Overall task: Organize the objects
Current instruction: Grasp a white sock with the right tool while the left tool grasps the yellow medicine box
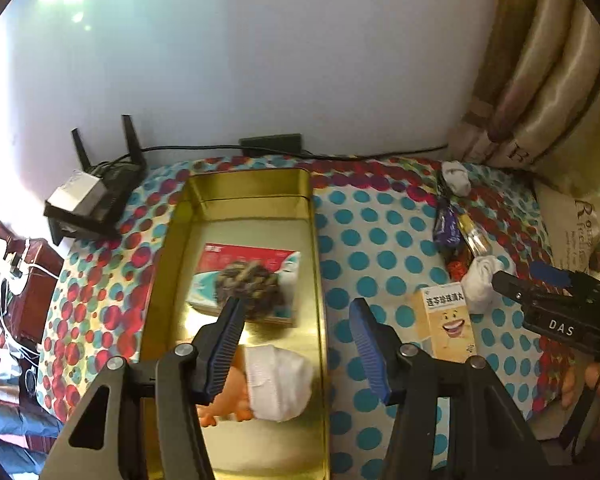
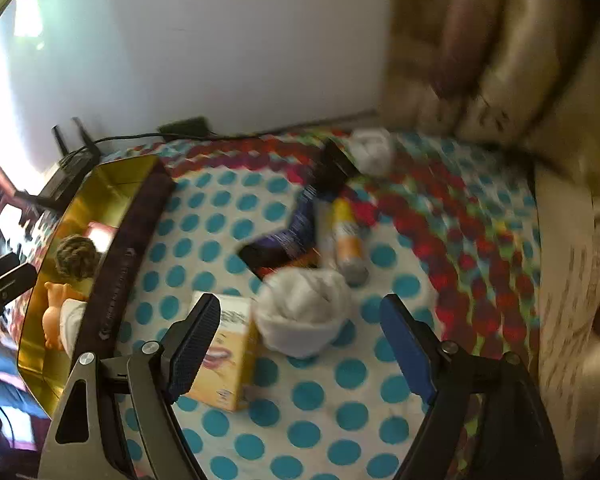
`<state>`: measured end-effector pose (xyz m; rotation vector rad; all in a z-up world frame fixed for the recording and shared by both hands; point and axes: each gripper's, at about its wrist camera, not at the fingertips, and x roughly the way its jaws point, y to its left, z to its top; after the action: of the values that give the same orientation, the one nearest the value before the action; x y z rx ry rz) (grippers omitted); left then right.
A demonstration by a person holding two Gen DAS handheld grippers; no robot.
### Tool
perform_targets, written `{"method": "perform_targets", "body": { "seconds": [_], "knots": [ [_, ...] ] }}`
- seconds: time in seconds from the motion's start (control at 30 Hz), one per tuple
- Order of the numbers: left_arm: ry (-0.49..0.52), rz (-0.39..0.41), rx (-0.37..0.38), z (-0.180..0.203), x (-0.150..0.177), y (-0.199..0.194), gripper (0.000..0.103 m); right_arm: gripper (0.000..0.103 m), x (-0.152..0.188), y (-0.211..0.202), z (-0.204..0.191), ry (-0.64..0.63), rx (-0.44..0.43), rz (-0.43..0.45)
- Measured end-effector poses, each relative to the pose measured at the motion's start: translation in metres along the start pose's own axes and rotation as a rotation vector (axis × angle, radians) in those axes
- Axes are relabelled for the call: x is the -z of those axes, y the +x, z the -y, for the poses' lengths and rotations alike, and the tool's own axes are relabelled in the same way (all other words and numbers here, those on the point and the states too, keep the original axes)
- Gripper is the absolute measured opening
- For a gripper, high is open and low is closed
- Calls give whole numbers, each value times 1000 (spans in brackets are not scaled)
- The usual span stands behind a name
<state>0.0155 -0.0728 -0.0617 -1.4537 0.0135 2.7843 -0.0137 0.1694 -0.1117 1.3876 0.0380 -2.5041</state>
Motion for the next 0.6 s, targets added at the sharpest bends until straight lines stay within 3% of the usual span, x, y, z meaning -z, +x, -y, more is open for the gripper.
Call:
{"method": "perform_targets", "body": {
  "seconds": [0.37, 0.5, 0.6],
  "knots": [
    [73, -24, -5, 25, -3, 3, 56, 80, 4, 25, 2, -3, -27, -38],
    [91, -23, -8, 31, -4, 4, 56, 74, 3, 38, -1, -10, -27, -59],
    [93, -28, -10, 35, -6, 5, 56, 57, 3, 43, 0, -2, -41, -68]
  ]
}}
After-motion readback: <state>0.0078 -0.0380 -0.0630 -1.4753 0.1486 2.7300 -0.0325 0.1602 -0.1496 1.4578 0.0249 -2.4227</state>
